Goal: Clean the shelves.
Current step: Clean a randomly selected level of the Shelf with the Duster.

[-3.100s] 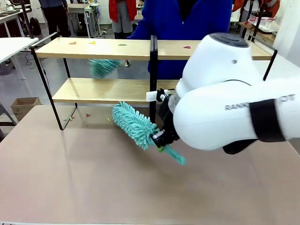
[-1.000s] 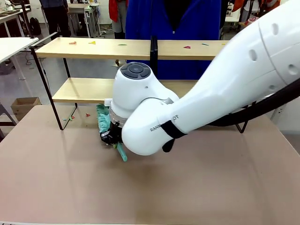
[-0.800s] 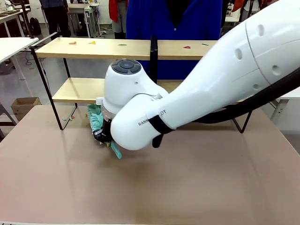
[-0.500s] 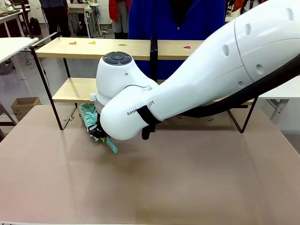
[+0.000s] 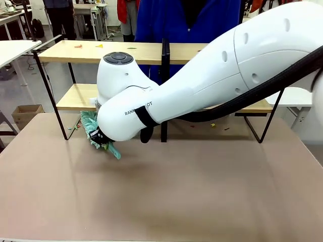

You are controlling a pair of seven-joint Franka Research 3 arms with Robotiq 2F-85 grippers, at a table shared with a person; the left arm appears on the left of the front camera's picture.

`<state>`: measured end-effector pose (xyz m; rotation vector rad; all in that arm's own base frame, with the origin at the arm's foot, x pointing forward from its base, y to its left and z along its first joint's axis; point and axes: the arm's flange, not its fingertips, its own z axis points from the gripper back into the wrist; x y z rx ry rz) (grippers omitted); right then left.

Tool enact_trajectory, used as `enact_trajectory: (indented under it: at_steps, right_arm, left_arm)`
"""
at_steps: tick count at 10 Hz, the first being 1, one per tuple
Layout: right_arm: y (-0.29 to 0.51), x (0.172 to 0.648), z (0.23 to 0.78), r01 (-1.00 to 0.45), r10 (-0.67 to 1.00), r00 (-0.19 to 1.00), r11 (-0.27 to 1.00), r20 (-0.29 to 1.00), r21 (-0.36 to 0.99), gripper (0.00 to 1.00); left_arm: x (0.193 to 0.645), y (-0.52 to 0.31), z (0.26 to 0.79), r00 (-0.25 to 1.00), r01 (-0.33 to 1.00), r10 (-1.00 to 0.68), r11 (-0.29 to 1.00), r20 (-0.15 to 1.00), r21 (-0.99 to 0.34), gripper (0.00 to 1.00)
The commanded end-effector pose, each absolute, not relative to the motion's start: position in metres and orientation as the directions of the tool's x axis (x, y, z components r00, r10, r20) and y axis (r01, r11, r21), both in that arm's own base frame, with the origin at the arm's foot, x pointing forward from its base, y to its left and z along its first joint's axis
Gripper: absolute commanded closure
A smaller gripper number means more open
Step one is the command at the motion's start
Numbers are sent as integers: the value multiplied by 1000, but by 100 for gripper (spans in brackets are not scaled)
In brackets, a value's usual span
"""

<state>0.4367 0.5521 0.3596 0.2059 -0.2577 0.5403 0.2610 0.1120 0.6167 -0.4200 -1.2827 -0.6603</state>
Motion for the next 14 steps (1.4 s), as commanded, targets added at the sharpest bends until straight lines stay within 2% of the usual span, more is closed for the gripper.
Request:
enact_trajectory:
  at_steps: [1,6,9,11,13,14]
  right_arm:
    - [561,441,364,-580,534,800,805,272,126,88]
    - [544,432,369,-715,682,697,686,221,137,88]
    - [512,408,376,-756,745,655,643,128,122,88]
    - [488,380,379,-811,821,570,558,21,174,88]
    - [463,349,383,-848,903,419,428,-96,312,88]
    - [453,341,387,-857,926,362,376,-107,353,88]
  left_arm:
    - [261,112,617,143,662,-226,745,964,76,0]
    - [261,112,617,143,662,-226,745,964,76,0]
    - [261,112,617,143,662,-226,745,964,76,0]
    - [261,112,617,143,662,-226,745,964,76,0]
    - [261,112,617,143,662,-226,745,964,76,0]
    - [261,112,617,143,662,-226,745,964,76,0]
